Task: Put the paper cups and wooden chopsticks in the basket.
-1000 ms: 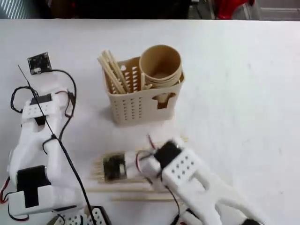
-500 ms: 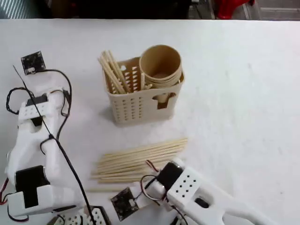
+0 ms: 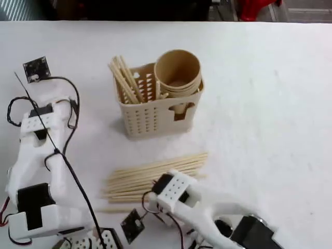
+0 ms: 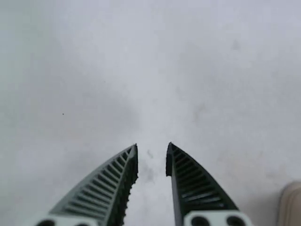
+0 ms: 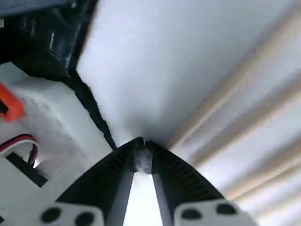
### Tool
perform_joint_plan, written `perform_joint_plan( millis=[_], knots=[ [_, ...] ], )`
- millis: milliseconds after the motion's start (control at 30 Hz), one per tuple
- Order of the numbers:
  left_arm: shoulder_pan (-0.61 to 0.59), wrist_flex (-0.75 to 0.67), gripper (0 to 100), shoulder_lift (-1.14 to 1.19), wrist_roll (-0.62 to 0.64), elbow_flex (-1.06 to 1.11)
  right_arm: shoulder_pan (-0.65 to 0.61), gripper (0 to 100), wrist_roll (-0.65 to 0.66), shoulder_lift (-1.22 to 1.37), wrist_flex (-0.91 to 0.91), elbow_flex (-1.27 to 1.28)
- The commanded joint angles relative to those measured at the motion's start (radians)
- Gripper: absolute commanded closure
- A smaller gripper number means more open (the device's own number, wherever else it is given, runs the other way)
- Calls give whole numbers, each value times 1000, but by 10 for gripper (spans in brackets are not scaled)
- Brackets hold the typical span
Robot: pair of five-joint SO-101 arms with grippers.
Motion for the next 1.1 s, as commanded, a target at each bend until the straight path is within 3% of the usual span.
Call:
perform_joint_plan(
  millis=[0,400,700,1067],
  knots=[
    [-8,-18,880,-13,-12,-11,91,974,-11,44,-31,-89],
    [-8,-18,880,-13,-12,-9,415,971,-121,62,-38,-404],
    [-4,-20,880,-12,-12,-11,377,974,-244,-76,27,-374],
    [-4,-20,880,-12,-12,-8,429,971,-525,-420,-148,-221]
  ],
)
